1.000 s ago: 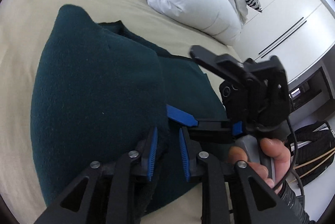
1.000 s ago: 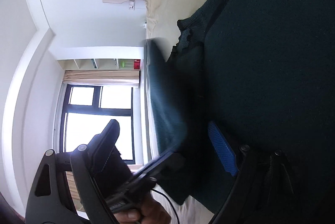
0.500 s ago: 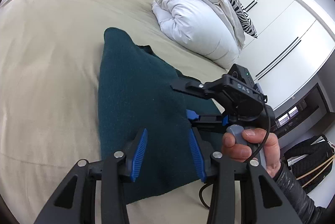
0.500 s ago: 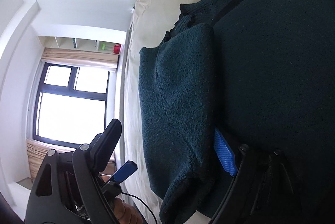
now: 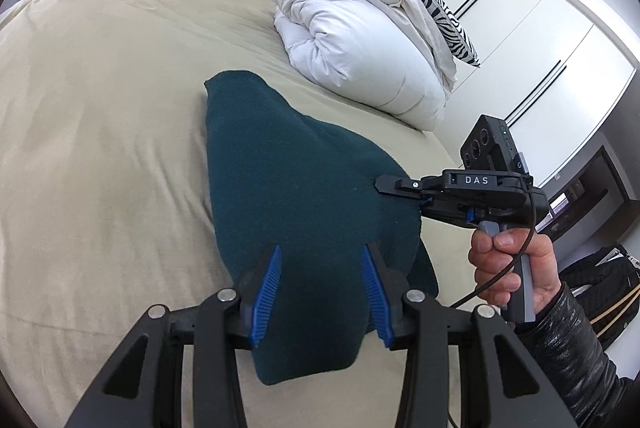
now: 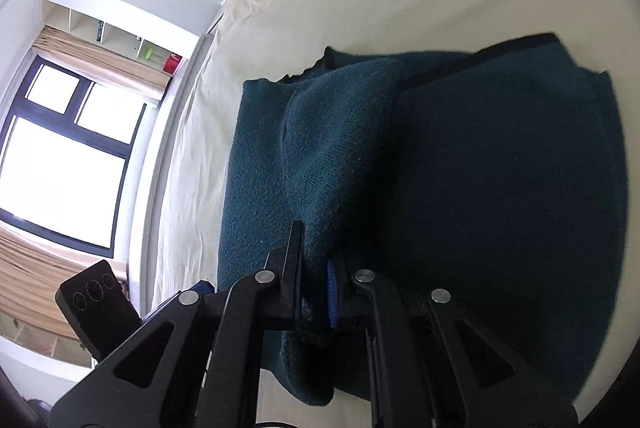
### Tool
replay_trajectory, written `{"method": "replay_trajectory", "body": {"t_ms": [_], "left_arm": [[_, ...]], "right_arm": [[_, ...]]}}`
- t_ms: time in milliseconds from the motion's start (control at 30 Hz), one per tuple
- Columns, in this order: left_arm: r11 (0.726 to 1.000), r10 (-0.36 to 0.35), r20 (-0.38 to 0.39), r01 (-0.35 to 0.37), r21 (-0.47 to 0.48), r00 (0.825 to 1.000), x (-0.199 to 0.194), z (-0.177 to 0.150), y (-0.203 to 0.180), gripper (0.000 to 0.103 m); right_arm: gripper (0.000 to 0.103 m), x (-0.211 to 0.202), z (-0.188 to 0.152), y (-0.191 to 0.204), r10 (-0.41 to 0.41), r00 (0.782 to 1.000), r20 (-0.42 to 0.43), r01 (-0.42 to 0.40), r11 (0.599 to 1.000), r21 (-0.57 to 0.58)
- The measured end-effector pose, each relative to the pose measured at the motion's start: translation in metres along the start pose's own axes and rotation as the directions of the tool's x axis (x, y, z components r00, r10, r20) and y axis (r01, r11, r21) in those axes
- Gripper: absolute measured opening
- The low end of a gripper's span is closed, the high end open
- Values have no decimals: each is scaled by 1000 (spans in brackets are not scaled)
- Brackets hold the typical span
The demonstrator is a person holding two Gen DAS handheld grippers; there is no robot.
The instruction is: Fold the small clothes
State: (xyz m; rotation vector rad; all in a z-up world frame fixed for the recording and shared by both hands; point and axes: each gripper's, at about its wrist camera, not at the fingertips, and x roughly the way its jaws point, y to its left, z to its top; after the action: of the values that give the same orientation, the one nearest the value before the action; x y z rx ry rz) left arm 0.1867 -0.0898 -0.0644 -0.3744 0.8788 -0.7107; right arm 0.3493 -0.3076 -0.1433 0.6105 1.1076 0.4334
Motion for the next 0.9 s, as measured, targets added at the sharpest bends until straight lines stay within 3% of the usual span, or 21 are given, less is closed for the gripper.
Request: {"method": "replay_trajectory", "body": {"t_ms": [300, 367, 433, 567, 633, 733, 900], "left_arm": [[993, 6, -40, -1, 118, 999, 37, 15, -48, 47], [988, 31, -62, -21, 153, 998, 51, 14, -57, 56], [984, 75, -75, -62, 168, 994, 66, 12, -58, 56], [976, 137, -75, -121, 183, 988, 68, 2, -50, 56], [972, 159, -50, -147, 185, 986, 60, 0, -50, 56], [972, 126, 10, -126, 197, 992, 42, -8, -53, 58], [933, 147, 98, -171, 316, 984, 32, -24, -69, 62]], "right_arm": [[8, -75, 10, -60, -87, 996, 29, 87, 996, 7], [8, -88, 15, -76, -70, 996, 51, 68, 997, 40], [9, -95, 15, -97, -34, 997, 74, 27, 994, 102], [13, -67, 0, -126, 66, 998, 15, -67, 975, 214], [19, -61, -9, -127, 111, 993, 36, -116, 968, 220], [20, -54, -11, -120, 114, 992, 52, -122, 971, 205], [20, -41, 3, -81, 108, 994, 5, -108, 988, 113]]}}
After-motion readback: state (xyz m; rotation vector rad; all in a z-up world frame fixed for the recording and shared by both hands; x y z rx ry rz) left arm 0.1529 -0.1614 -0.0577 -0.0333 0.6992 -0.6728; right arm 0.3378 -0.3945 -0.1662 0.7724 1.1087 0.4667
